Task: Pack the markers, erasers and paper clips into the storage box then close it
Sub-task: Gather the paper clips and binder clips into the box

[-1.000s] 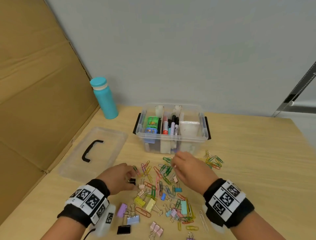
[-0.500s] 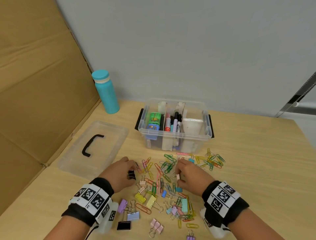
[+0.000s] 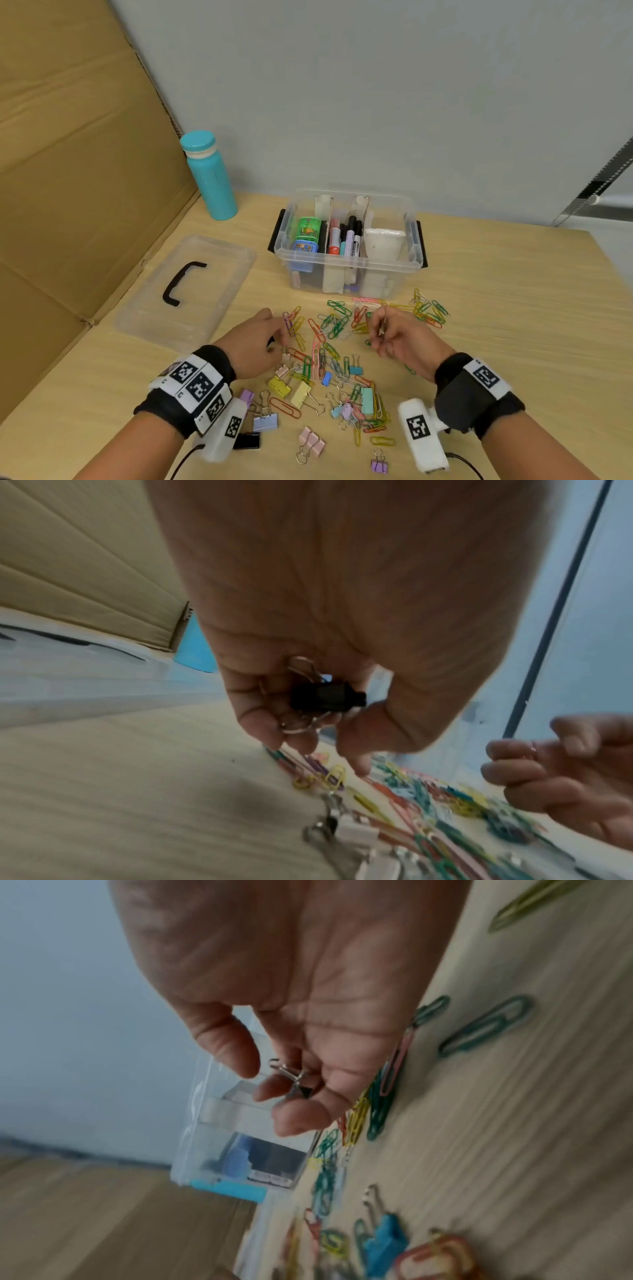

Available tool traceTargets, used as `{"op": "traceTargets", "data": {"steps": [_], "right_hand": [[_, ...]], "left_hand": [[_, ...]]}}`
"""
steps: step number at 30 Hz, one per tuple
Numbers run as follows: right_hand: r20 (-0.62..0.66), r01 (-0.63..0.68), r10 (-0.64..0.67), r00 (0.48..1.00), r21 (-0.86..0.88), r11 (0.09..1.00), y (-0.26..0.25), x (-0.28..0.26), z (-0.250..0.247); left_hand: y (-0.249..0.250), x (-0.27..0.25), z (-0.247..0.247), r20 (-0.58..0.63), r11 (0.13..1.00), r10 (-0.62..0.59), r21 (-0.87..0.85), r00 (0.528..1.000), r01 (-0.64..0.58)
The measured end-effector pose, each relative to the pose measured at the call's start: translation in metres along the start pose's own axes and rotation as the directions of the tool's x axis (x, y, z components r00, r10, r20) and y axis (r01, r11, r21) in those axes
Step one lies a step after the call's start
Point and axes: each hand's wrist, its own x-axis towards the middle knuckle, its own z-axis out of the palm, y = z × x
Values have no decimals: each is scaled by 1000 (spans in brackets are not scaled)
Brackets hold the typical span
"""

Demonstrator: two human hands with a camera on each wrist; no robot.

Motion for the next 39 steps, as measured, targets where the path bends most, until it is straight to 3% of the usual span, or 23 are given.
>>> {"op": "traceTargets", "data": {"steps": [1,2,4,6,9,11,16,20,23,26,28,30,32,35,37,39], "right_hand": [[3,10,-10,1000,-206,978,0,-2,0],[16,45,-43,999,-475,879,0,-4,1],[124,148,-81,989,-822,551,4,-5,0],[205,195,-18,979,-895,400,8,-7,3],[227,215,45,973,-960,182,9,-6,11],[239,235,37,970,-967,99,9,-3,16],[206,201,45,977,-974,105,10,-3,19],[206,197,-10,978,-920,340,-15,-16,20],[166,234,-193,967,-878,417,-61,-27,18],[42,238,-470,882,-900,366,-116,-21,12],[-65,182,-561,825,-910,372,-145,-1,6],[-173,63,-526,833,-914,400,-164,27,-2],[-236,-57,-420,877,-917,395,-173,53,-11],[-235,-126,-311,921,-934,333,-174,71,-16],[-205,-102,-391,897,-958,269,-168,66,-16],[-180,-59,-519,835,-969,242,-153,53,-15]], "left_hand": [[-1,0,2,31,1000,-6,29,999,5],[-1,0,4,55,999,-11,50,998,8],[-3,1,8,62,997,-9,78,998,4],[-3,1,9,46,996,-4,93,999,0],[-4,3,9,33,996,-11,86,999,8],[-4,3,8,42,996,-18,85,999,14],[-8,4,6,46,996,-29,81,999,25],[-11,3,3,16,999,-17,30,1000,16],[-13,2,-1,-5,1000,-6,-5,1000,6],[-8,3,-5,-37,1000,16,-8,999,-16],[-4,4,-6,-56,999,37,4,998,-37],[0,5,-6,-61,998,58,2,996,-58],[4,6,-6,-58,997,71,2,996,-71],[8,4,-8,-70,997,74,-6,995,-75],[10,1,-9,-88,997,82,-11,993,-83],[15,-4,-12,-100,995,93,-14,991,-95]]}}
